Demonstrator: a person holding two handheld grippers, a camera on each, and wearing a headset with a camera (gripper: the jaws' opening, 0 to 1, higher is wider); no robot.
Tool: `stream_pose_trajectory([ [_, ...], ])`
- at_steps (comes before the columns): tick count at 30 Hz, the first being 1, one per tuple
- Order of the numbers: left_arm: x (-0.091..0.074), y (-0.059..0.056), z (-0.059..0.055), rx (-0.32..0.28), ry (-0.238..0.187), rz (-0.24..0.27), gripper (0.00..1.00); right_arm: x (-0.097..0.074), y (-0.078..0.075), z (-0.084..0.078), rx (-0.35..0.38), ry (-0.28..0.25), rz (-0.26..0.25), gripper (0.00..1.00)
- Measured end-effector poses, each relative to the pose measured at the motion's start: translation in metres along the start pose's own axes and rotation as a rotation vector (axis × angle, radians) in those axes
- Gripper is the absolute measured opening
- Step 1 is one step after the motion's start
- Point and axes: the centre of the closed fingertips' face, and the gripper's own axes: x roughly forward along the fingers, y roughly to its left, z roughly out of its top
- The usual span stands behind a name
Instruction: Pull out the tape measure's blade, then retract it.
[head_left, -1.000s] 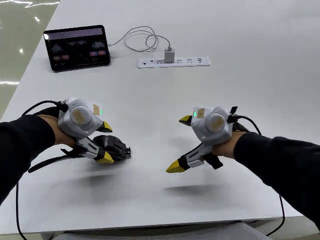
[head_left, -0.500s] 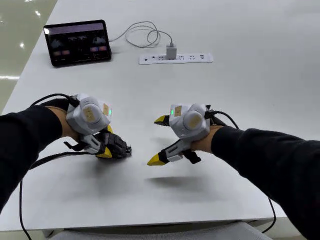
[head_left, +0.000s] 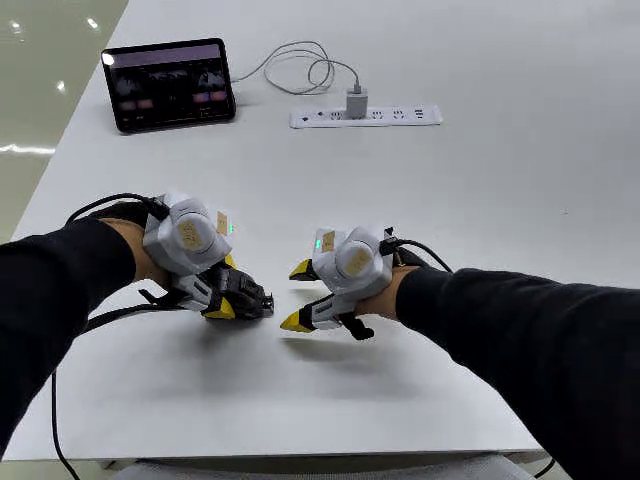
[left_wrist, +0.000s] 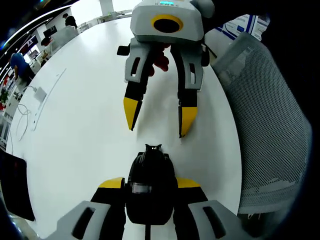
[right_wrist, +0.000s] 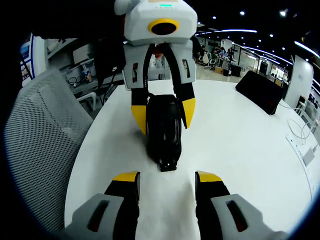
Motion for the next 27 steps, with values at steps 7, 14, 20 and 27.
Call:
stream_pose_trajectory([
  [7, 0.002, -0.001, 0.001, 0.011, 0.002, 0.003, 0.32, 0.014, 0.001, 0.003, -0.032, 0.006, -0.006, 0.31],
  [14, 0.002, 0.001, 0.001, -0.002, -0.026, 0.009, 0.33, 0.021, 0.002, 0.007, -0.03, 0.002, 0.0, 0.2],
  [20, 0.002, 0.001, 0.001, -0.009, -0.026, -0.006, 0.33, 0.024, 0.001, 0.003, -0.025, 0.017, 0.002, 0.16],
  [27, 0.003, 0.001, 0.001, -0.015, -0.033, -0.002, 0.33, 0.027, 0.0, 0.0, -0.01, 0.027, 0.02, 0.15],
])
